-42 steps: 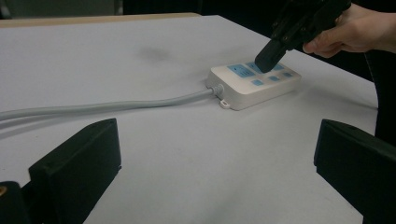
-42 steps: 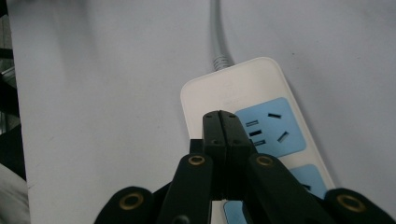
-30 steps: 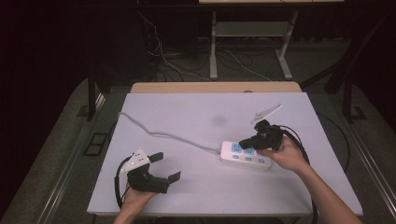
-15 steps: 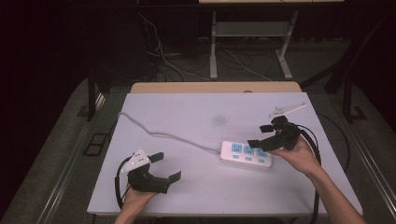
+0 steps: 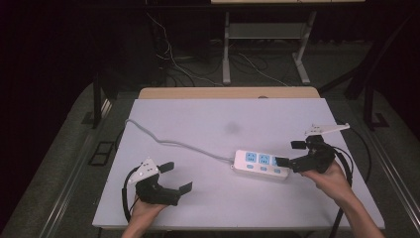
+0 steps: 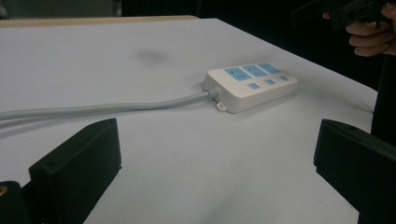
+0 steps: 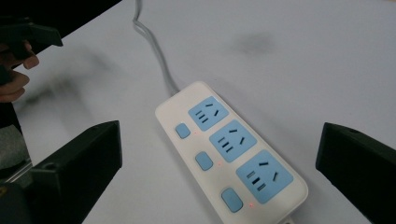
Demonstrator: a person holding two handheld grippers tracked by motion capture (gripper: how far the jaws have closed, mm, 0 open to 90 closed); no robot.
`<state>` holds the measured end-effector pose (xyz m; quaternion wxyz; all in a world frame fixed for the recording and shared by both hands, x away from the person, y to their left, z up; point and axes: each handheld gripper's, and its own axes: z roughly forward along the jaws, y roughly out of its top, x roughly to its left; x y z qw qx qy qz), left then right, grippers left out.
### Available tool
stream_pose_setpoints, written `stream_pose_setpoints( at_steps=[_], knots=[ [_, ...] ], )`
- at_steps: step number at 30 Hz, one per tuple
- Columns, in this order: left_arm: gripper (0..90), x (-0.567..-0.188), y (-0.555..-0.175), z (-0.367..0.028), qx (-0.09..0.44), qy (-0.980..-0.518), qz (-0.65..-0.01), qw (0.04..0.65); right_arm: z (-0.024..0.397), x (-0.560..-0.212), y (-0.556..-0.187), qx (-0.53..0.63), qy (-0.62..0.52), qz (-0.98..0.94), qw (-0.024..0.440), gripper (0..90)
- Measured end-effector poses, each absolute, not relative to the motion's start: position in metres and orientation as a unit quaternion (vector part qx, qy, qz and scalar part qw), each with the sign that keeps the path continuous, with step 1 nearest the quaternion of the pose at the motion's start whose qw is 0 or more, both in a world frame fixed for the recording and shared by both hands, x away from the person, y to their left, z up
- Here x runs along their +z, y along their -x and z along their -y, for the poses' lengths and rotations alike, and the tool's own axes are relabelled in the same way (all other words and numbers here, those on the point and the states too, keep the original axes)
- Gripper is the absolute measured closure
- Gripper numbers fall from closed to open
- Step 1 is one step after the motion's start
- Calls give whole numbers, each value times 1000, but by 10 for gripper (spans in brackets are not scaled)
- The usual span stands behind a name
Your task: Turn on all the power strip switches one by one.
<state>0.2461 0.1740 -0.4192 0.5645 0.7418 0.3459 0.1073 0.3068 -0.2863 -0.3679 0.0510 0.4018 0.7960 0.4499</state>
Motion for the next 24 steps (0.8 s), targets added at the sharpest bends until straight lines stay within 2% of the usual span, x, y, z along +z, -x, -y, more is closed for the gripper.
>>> stream_pose_setpoints(
  at_steps=[24],
  knots=[
    [0,-420,-246,-173,105,-746,-343,561,303,-421,-252,476,-427,-765,74,4]
  ],
)
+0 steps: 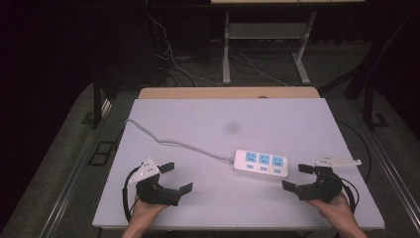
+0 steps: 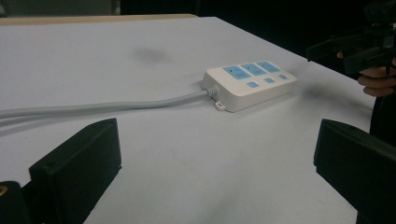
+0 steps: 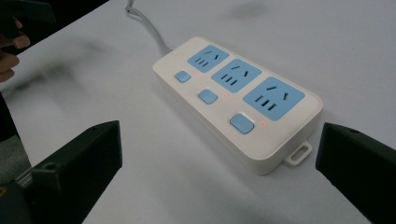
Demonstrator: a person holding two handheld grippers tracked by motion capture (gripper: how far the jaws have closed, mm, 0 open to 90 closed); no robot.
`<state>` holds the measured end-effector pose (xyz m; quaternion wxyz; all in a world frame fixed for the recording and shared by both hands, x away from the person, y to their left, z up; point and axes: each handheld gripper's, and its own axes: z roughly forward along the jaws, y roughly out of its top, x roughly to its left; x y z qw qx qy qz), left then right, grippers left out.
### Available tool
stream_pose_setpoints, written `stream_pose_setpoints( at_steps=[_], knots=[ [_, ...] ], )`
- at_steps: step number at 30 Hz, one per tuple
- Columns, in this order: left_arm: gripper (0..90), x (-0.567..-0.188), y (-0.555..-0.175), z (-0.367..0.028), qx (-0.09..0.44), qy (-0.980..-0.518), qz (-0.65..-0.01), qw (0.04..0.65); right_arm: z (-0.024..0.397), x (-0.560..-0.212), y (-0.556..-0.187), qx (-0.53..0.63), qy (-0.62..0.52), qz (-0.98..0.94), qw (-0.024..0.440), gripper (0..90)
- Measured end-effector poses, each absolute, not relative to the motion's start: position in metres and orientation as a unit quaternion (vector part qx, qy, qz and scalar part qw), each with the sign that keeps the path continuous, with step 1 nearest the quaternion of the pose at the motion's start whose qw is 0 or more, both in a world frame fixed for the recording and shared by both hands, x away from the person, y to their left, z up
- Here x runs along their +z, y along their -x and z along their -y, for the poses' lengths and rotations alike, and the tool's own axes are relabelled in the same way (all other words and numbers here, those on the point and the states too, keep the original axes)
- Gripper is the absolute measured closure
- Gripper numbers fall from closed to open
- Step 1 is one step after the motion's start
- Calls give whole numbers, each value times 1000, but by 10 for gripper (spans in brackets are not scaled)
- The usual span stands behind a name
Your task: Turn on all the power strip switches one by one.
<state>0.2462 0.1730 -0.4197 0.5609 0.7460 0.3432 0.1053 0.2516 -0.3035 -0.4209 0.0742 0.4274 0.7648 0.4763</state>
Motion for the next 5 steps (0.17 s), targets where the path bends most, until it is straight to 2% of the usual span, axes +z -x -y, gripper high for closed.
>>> stream_pose_setpoints(
  at_steps=[5],
  knots=[
    [0,-420,-246,-172,102,-749,-340,559,305,-425,-247,484,-425,-761,78,4]
  ],
)
